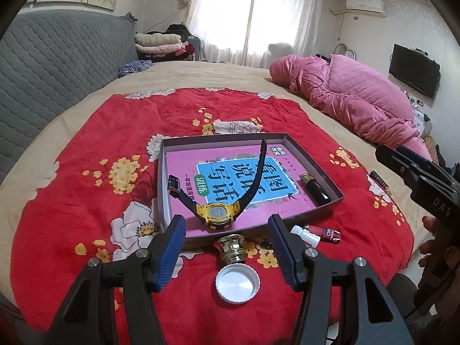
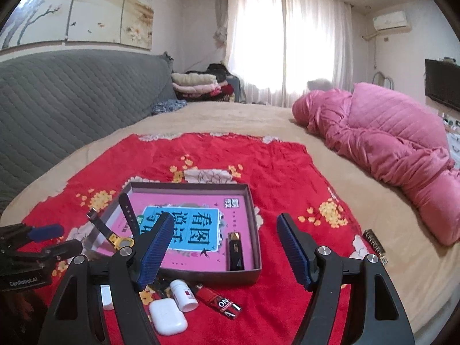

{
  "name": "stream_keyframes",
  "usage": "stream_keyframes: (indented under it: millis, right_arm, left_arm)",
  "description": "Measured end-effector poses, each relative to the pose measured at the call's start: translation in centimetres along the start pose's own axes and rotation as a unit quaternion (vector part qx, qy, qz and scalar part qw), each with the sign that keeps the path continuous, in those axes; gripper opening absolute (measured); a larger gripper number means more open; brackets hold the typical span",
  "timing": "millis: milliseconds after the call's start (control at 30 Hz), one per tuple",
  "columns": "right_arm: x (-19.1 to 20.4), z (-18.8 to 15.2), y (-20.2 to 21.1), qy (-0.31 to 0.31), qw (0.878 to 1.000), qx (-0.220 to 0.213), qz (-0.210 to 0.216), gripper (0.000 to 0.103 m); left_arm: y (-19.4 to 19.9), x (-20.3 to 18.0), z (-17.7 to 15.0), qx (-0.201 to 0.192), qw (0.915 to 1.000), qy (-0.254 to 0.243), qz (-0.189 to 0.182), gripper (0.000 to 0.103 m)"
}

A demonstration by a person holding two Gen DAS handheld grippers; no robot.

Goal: Organize rigid objects

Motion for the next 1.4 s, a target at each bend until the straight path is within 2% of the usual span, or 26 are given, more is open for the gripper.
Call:
stream_keyframes:
  millis: [400,733,1400]
  right_arm:
    - [-0.6,-1.1,1.1,-0.028,0.999,0.022,0.022,0.075]
    - [-0.7,-2.4,1.4,-0.026,0.998,0.038,0.031,0.075]
    - [2.3,-6.0,-3.1,0.019,0.986,0.142,0.084,0.075]
  left_arm:
    - [0.9,-0.3,-0.6,0.012,0.9999,0.002,0.001,0.059]
    - [1.4,-0.1,-0.8,0.017,0.9998,0.007,-0.001,0.059]
    - [-1.5,-0.8,-2.3,0.074,0.9971,0.006,-0.02,0.059]
Point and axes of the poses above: each gripper's, at about its wrist camera, not at the fingertips, and y roughly against the way its jaws point, x to its left, z to its top, the point moved 2 cm from there along -y, roughly the way its jaws point, and after that the axes turned 12 degrees about x, right-handed, at the moved point
